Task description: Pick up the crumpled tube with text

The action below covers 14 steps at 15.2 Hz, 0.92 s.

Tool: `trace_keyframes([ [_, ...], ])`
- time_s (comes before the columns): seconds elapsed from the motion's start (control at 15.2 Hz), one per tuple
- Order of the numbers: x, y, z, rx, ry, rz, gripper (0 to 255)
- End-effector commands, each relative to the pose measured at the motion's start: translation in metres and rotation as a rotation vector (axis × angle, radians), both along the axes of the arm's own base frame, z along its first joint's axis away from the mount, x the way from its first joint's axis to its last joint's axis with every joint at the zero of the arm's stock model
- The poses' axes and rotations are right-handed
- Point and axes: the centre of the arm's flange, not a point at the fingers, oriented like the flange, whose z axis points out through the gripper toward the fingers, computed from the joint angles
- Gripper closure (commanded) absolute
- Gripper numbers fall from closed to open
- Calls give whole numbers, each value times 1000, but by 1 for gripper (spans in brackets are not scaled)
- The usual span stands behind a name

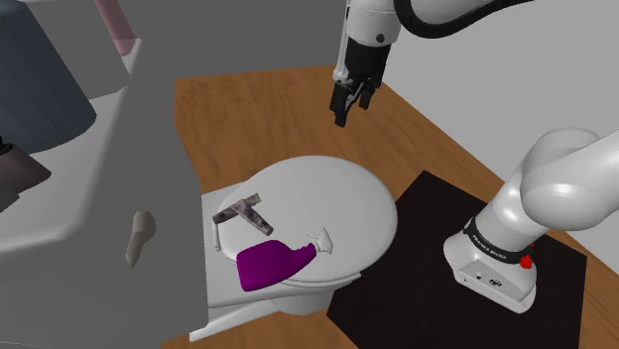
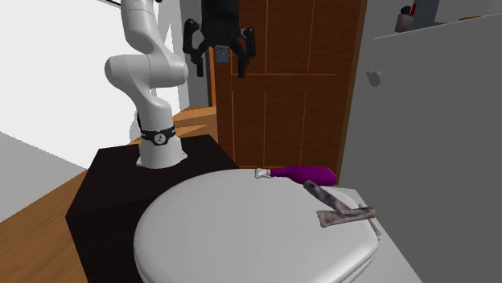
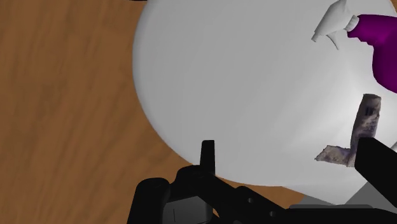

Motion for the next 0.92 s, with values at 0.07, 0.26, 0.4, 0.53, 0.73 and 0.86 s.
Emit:
trace_keyframes([
  [0.07, 16, 24, -30, 5, 1, -6, 0],
  [0.26, 30, 48, -58, 9, 4, -11, 0],
  [0.4, 40, 64, -77, 12, 6, -15, 0],
  [0.53, 49, 80, -95, 14, 7, -19, 0],
  [0.73, 64, 104, -122, 18, 10, -24, 0],
  [0.86, 73, 120, -141, 21, 12, -27, 0],
])
